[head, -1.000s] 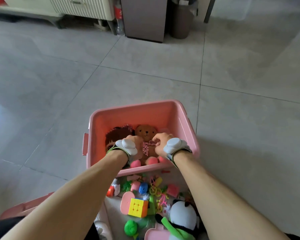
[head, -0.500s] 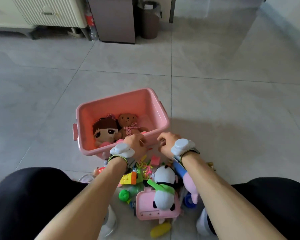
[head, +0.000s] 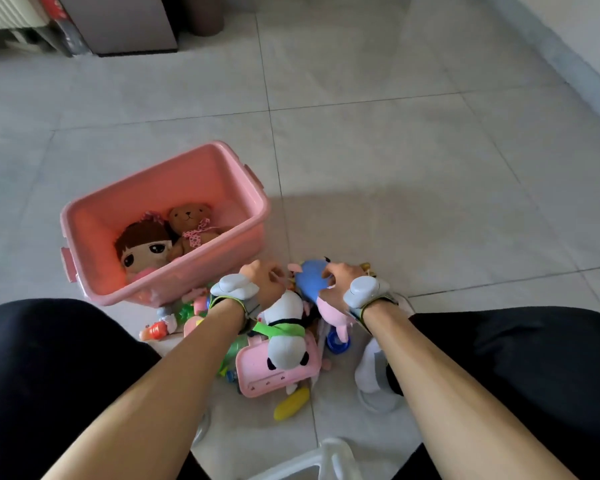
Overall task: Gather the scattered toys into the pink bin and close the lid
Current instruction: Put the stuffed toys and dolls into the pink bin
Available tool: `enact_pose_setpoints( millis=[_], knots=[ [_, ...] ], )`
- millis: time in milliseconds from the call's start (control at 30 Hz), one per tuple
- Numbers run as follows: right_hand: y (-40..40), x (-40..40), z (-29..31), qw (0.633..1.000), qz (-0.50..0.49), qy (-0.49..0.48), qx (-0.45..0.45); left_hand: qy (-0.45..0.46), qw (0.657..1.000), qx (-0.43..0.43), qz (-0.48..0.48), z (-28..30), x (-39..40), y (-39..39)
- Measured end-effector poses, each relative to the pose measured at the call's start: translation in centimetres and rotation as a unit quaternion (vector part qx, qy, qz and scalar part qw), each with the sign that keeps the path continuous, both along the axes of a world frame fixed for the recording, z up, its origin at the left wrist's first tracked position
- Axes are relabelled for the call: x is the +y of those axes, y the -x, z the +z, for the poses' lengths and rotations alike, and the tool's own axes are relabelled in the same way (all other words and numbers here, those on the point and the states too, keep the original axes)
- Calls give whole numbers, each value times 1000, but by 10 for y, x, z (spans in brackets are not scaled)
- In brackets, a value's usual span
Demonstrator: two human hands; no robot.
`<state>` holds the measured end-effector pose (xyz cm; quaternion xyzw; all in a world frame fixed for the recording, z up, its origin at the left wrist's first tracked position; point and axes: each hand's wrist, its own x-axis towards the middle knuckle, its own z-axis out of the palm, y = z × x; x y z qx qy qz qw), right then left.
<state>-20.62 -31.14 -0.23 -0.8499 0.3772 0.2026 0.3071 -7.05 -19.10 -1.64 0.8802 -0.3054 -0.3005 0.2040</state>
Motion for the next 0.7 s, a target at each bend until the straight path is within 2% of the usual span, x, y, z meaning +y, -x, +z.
enact_pose_setpoints(
  millis=[67, 133, 200, 400, 700],
  knots=[
    [9, -8, -17, 1000, -22, 1, 6, 24, 989, 134, 48, -4, -14, 8],
    [18, -10, -36, 999, -37, 5, 2, 37, 961, 243, 126, -3, -24, 12],
    [23, -10, -52, 999, -34, 8, 24, 53, 948, 262, 172, -9, -32, 13],
    [29, -15, -100, 997, -36, 39, 57, 14, 947, 264, 180, -32, -43, 21],
    [5, -11, -131, 993, -67, 18, 99, 2, 934, 306, 186, -47, -53, 25]
  ],
)
